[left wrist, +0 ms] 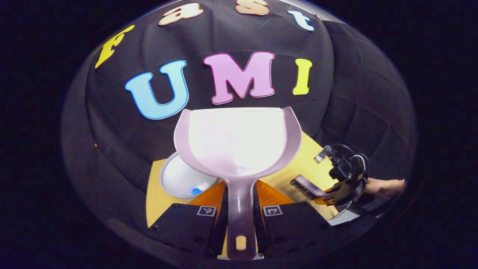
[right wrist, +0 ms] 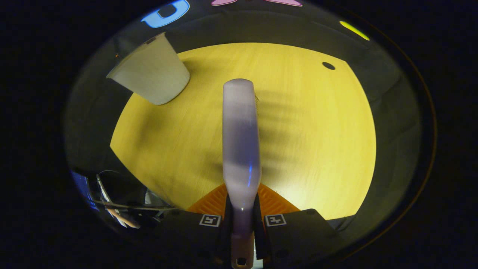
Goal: Pick up the small broom and dustpan from the desktop, sweep the trash into the dustpan with the broom, and then empty the trash into the garbage bin.
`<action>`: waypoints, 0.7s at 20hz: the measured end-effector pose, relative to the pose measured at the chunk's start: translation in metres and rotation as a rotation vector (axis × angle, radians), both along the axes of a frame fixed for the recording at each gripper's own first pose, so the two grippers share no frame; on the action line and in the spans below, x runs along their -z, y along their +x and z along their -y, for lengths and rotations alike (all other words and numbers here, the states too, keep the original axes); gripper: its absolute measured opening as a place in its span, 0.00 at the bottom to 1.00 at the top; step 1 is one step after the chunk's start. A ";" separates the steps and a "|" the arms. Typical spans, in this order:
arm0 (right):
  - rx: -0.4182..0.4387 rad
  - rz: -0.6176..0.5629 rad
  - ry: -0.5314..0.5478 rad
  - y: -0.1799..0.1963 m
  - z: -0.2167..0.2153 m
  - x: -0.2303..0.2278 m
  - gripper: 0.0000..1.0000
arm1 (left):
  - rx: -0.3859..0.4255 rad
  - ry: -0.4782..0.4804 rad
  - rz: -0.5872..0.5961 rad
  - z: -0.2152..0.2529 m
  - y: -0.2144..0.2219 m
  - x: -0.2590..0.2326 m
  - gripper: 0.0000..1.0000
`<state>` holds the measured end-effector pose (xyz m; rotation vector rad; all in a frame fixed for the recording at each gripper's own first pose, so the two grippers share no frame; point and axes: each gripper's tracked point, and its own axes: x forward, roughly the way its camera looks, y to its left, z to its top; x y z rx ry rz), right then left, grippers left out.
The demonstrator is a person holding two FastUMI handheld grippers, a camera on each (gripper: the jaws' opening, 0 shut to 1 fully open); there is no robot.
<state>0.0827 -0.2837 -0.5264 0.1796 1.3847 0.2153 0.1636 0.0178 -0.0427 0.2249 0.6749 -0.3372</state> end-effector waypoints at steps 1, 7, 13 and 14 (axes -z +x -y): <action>0.053 -0.006 0.011 -0.001 0.002 -0.003 0.29 | -0.005 -0.014 -0.013 0.013 0.000 0.016 0.29; 0.111 -0.028 -0.105 0.008 0.011 -0.005 0.29 | -0.054 -0.072 -0.167 0.056 -0.032 0.122 0.29; 0.069 -0.010 -0.187 0.001 0.012 0.013 0.29 | -0.185 -0.020 -0.306 0.047 -0.045 0.207 0.30; 0.070 -0.023 -0.181 0.002 0.014 0.014 0.29 | -0.196 -0.033 -0.331 0.046 -0.042 0.215 0.30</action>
